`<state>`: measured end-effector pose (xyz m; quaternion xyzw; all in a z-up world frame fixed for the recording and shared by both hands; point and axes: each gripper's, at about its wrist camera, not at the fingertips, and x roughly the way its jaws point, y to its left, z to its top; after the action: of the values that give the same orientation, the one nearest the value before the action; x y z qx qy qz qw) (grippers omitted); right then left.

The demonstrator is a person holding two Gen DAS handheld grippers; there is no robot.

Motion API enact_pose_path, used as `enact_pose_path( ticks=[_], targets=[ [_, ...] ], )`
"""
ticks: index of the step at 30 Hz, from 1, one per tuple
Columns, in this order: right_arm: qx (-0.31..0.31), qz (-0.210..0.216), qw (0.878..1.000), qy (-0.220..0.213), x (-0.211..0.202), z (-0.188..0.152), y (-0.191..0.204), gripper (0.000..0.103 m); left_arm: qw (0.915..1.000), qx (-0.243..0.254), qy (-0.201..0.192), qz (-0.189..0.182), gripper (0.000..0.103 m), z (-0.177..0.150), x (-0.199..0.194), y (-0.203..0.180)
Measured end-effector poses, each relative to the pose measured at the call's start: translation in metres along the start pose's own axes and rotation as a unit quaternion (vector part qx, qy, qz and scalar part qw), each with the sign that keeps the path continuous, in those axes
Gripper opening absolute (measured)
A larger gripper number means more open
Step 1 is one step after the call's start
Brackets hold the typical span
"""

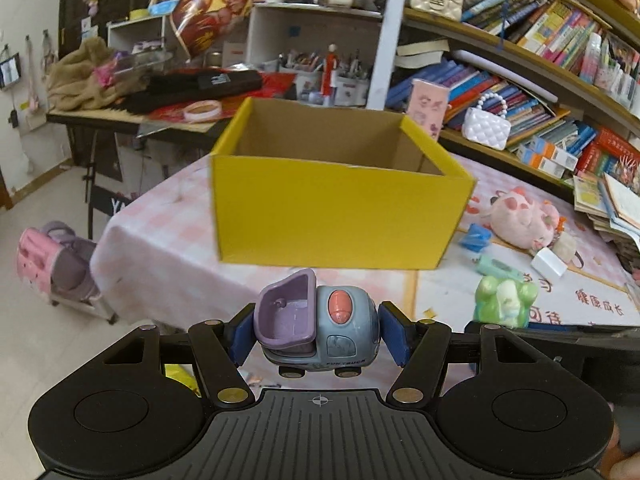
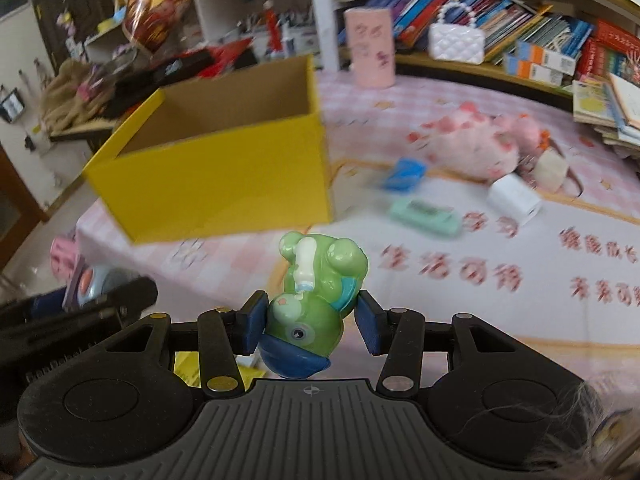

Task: Organize objects
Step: 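Carry the frog toy and toy car in both grippers over the yellow box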

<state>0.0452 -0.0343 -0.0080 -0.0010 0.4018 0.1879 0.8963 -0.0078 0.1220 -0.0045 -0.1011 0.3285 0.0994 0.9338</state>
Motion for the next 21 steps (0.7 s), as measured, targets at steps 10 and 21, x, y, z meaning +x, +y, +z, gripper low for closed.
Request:
enact_pose_path(
  ticks=[10, 21],
  targets=[
    [0.031, -0.008, 0.999, -0.001, -0.006, -0.025, 0.042, 0.045, 0.9991, 0.035, -0.01, -0.021, 0.064, -0.013, -0.023, 0.039],
    [0.045, -0.029, 0.999, 0.01, -0.01, -0.037, 0.058, 0.045, 0.9972, 0.054, -0.01, -0.051, 0.064, -0.016, -0.029, 0.052]
  ],
)
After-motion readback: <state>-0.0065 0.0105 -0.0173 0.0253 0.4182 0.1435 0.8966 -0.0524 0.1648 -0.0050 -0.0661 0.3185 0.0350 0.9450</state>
